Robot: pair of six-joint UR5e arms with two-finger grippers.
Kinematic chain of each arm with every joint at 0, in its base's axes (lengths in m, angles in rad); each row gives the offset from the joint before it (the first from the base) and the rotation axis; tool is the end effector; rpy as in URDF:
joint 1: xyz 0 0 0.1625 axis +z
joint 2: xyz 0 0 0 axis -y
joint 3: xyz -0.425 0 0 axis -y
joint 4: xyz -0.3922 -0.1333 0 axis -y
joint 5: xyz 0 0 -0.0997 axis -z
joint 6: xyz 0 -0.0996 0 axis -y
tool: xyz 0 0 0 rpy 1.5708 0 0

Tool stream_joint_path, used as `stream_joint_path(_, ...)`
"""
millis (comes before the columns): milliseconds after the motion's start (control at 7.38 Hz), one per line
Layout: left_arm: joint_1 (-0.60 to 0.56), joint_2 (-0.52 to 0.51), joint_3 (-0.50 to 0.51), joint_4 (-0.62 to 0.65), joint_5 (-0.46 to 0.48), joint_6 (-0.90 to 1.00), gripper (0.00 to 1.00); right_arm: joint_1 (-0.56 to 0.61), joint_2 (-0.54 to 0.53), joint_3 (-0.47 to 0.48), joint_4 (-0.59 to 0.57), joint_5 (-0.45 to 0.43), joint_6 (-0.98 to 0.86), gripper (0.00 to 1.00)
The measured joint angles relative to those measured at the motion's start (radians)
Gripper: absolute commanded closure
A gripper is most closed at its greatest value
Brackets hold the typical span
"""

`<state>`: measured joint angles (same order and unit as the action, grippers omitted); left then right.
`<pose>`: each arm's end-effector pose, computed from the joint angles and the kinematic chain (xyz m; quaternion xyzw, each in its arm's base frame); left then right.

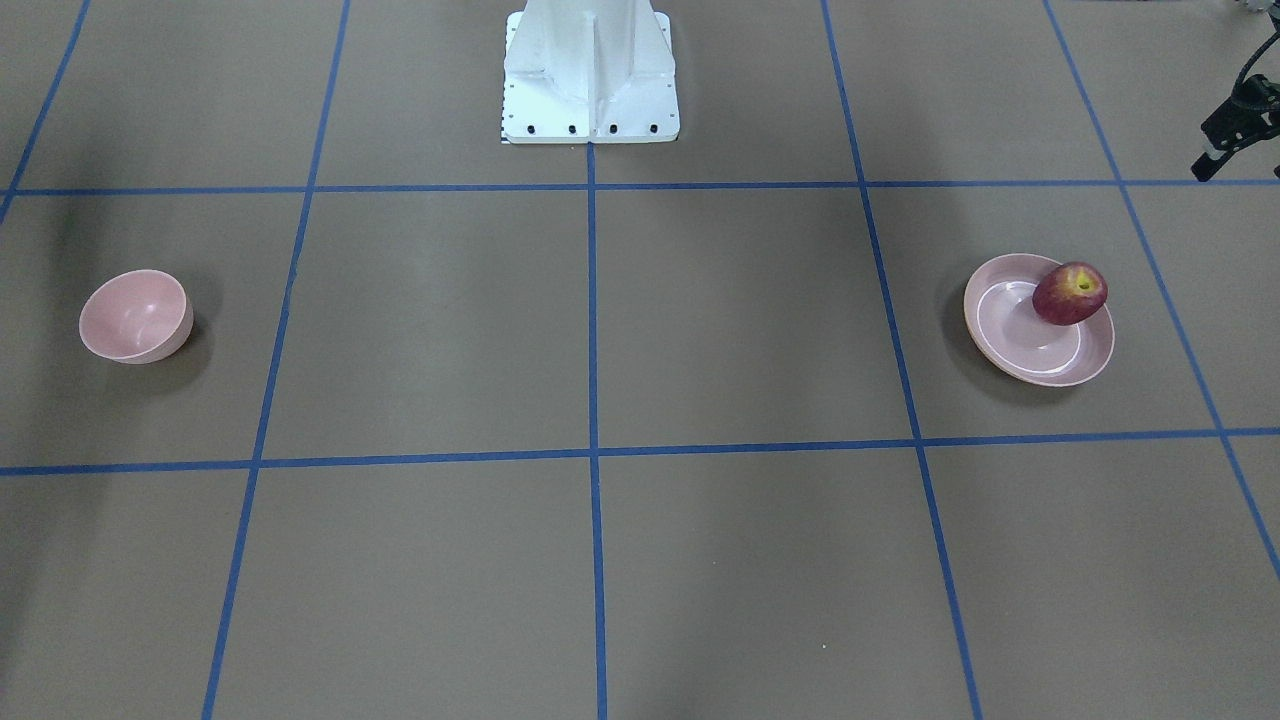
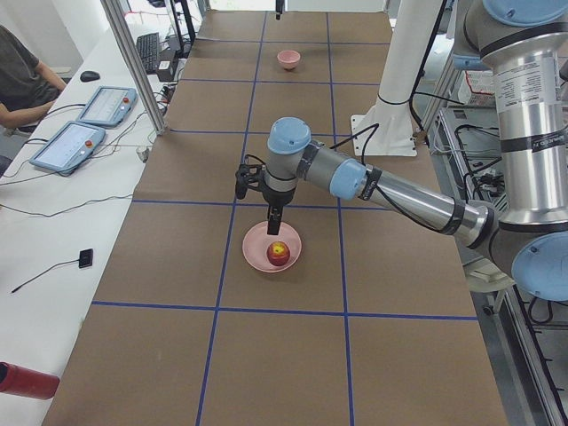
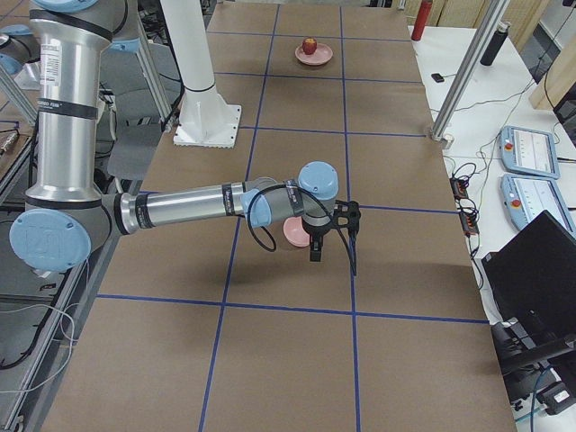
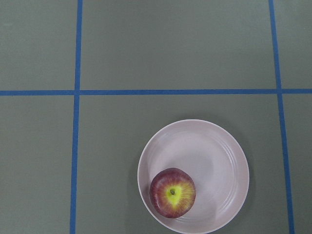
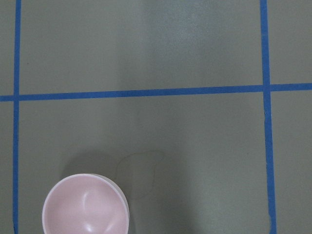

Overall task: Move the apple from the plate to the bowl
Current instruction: 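Lower the right gripper onto the rim of the small pink bowl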

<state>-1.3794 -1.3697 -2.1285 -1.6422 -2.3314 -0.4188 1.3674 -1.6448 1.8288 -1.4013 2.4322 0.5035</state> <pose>0.0133 -0.4082 0.4663 0.0791 0.4052 -0.0246 0.9105 -0.0384 -0.4721 0.5409 0.0076 -0.4409 0.0611 0.8954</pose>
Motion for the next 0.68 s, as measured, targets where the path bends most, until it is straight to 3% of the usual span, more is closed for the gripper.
stream_joint_path(407, 0.0, 0.001, 0.003, 0.003, -0.005, 0.0, 0.02, -0.126, 0.008, 0.001, 0.028, -0.029, 0.075, 0.0)
stream_joint_path(678, 0.0, 0.001, 0.004, 0.005, -0.006, 0.0, 0.02, -0.232, -0.01, -0.01, 0.133, -0.079, 0.114, 0.0)
